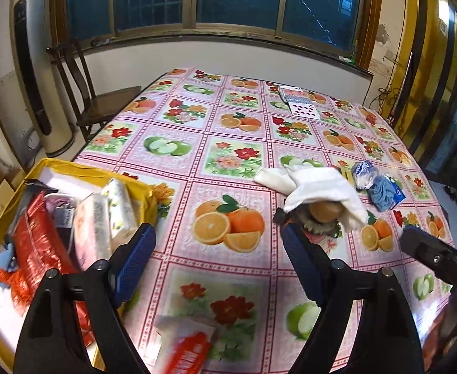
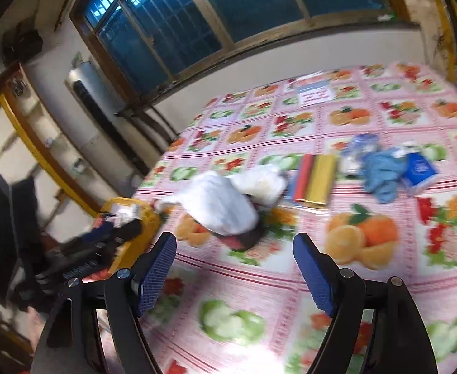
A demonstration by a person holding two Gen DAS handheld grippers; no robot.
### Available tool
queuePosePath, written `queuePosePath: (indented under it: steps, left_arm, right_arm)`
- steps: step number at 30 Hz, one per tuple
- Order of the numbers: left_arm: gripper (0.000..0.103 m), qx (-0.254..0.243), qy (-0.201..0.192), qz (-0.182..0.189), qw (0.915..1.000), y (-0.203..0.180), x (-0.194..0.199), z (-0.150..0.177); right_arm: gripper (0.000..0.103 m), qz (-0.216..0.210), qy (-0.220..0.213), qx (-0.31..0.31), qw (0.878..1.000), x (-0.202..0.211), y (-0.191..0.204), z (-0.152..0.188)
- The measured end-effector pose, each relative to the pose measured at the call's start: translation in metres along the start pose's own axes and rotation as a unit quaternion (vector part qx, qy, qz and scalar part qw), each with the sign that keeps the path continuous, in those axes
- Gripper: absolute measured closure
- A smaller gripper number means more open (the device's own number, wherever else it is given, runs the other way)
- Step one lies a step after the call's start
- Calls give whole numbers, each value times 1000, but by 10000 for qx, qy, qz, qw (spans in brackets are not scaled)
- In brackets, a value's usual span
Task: Organize soft objects
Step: 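Withdraw both tools and reach the right tool to the white cloth, then grasp the white cloth with the right tool while the left grasps the blue towel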
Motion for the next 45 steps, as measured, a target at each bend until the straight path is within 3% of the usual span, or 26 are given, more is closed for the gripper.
queuePosePath:
  steps: [3, 6, 7, 10, 13, 17, 23, 31, 37, 42, 45]
  left_arm:
    - [19, 103, 38, 68, 9999, 2, -3, -3]
    - [19, 145, 60, 51, 9999, 10, -5, -2]
    - [19, 179, 77, 47, 9998, 16, -5, -2]
    - [19, 362, 69, -34, 9993, 37, -3, -2]
    - [19, 638, 102, -104, 9979, 58, -4, -2]
    - [19, 840, 253, 82, 9961, 68, -6, 10]
    - [19, 652, 419, 201, 9968, 56, -5, 33]
    - [19, 659, 302, -208, 9972, 54, -9, 42]
    - [19, 452, 312, 98, 9984, 33, -3, 34]
    - [19, 213, 436, 399, 9980, 13, -11, 9]
    - [19, 161, 736, 831, 9937, 2, -29, -16]
  right_arm:
    - [24, -418, 186, -415, 9981, -24, 4, -13]
    - [22, -474, 408, -615, 9961, -47, 4, -18]
    - [27, -550, 491, -668, 9950, -53, 5, -18]
    - [65, -434, 388, -564, 9967, -56, 7, -19]
    - [77, -366, 401, -534, 9971, -58, 5, -15]
    - [86, -420, 339, -602, 9967, -50, 1, -15]
    - [89, -501, 218, -648, 9964, -39, 0, -16]
    - [89, -609, -14, -747, 9953, -12, -4, -21]
    - [89, -473, -249, -854, 9949, 6, -20, -35]
    - [89, -384, -315, -994, 9938, 14, -37, -38]
    - [89, -373, -296, -1053, 9933, 18, -46, -35]
Point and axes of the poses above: each gripper's, at about its wrist camera, not at the fingertips, and x roughly against the way its jaws point, y to its left, z to its underside, the point moved 7 cm from there along -x, roughly the way its jaws point, and after that the axes turned 2 degrees about -x, right-handed, at the moved point
